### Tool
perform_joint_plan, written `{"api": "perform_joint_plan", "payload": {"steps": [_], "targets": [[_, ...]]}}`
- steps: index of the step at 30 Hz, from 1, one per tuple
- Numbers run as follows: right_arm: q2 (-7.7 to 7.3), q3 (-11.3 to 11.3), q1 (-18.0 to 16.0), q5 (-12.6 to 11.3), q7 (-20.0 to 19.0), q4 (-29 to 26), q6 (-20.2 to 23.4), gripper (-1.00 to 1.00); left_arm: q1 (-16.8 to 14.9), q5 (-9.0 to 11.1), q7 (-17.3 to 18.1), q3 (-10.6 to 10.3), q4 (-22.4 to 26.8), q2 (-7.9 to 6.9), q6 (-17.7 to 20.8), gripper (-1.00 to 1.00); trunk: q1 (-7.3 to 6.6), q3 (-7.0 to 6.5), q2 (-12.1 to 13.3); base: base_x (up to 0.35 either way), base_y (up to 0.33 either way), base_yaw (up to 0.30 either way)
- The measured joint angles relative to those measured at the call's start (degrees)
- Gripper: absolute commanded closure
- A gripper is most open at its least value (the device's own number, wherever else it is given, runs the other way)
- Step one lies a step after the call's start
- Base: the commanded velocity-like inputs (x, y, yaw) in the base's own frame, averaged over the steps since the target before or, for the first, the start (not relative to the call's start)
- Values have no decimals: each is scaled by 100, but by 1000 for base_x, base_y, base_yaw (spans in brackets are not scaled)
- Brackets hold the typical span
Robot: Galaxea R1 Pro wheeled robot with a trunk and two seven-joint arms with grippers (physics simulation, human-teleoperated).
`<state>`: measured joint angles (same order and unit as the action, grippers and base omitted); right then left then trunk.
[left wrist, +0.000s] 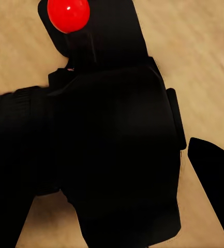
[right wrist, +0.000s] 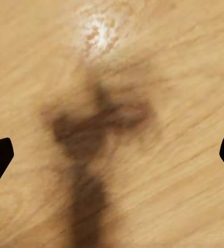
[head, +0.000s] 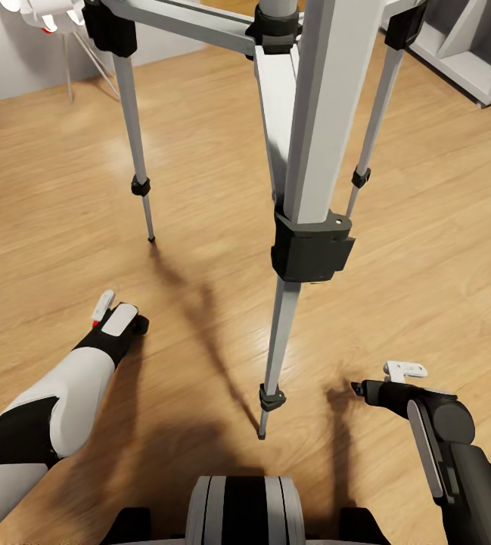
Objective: Attach the digital camera to the camera tripod in the bedroom.
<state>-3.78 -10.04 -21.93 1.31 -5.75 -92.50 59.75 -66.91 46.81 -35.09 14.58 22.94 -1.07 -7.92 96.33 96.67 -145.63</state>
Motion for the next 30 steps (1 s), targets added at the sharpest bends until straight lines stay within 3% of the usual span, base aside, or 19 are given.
{"api": "perform_joint_plan", "payload": {"steps": [10,16,21,25,29,30], "targets": [[0,0,0,0,0,0,0,-100,3,-118,-35,3,26,29,-2,100,0,0,0,-59,0,0],[0,0,1,0,0,0,0,-100,23,-135,-126,8,288,64,104,100,-1,0,0,-13,0,0],[-1,-5,-1,0,0,0,0,-100,191,-143,-279,6,747,94,411,100,-12,-88,5,-5,0,0],[-5,-10,-1,3,0,0,0,-100,421,-124,-397,-2,1351,113,755,100,-22,-177,10,-2,0,0],[-7,-26,-2,6,1,0,0,-100,794,-97,-619,-18,2355,143,1389,100,-32,-266,16,-1,0,0],[-7,-26,-2,6,1,0,0,-100,797,-91,-621,-18,2364,144,1395,100,-35,-288,17,0,0,0]]}}
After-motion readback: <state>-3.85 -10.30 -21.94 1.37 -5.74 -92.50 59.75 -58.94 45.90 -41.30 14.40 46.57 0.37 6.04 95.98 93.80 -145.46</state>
